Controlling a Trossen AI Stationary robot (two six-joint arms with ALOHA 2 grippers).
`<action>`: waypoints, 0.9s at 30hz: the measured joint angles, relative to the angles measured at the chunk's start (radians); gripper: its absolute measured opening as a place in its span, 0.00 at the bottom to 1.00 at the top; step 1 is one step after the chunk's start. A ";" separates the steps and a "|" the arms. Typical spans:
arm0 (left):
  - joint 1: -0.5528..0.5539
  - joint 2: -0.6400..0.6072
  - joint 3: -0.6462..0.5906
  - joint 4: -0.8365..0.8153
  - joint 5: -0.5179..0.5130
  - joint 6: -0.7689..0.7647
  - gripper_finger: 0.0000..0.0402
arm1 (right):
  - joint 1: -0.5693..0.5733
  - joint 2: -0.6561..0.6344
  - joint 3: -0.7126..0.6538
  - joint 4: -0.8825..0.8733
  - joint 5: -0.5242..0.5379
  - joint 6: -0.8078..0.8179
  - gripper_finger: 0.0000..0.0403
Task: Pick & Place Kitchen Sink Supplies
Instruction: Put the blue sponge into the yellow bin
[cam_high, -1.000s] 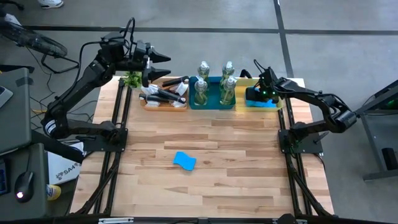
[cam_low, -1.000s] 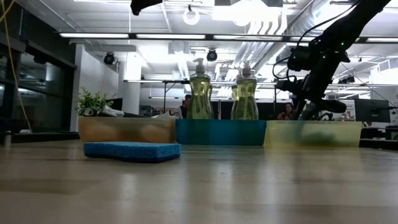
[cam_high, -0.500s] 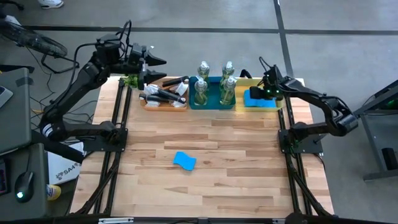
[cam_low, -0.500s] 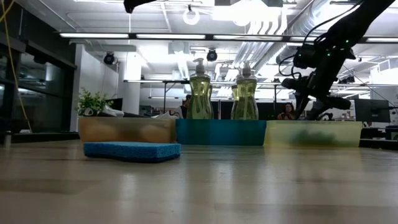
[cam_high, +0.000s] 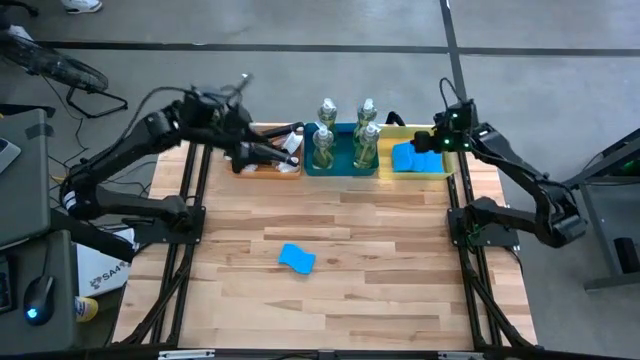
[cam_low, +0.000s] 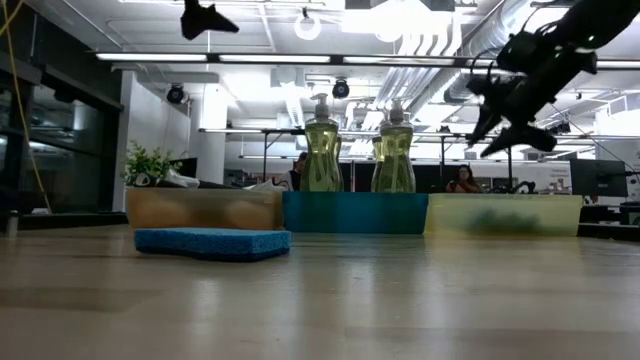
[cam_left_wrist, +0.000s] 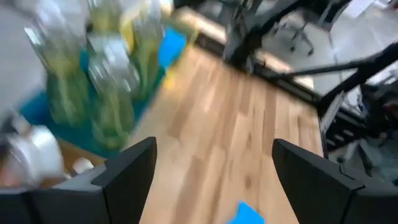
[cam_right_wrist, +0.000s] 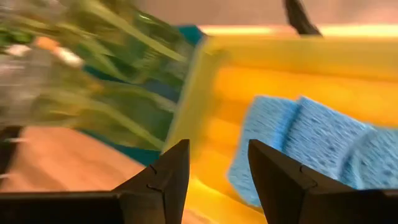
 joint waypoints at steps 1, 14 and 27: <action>-0.037 0.000 -0.015 -0.007 -0.031 -0.034 0.78 | 0.000 -0.022 0.000 0.008 -0.018 -0.004 0.39; -0.517 0.008 -0.307 0.186 -0.454 -0.521 0.78 | 0.004 -0.257 0.147 0.074 -0.278 -0.070 0.39; -0.767 0.131 -0.550 0.356 -0.638 -1.154 0.78 | 0.045 -0.296 0.527 -0.169 -0.322 -0.229 0.39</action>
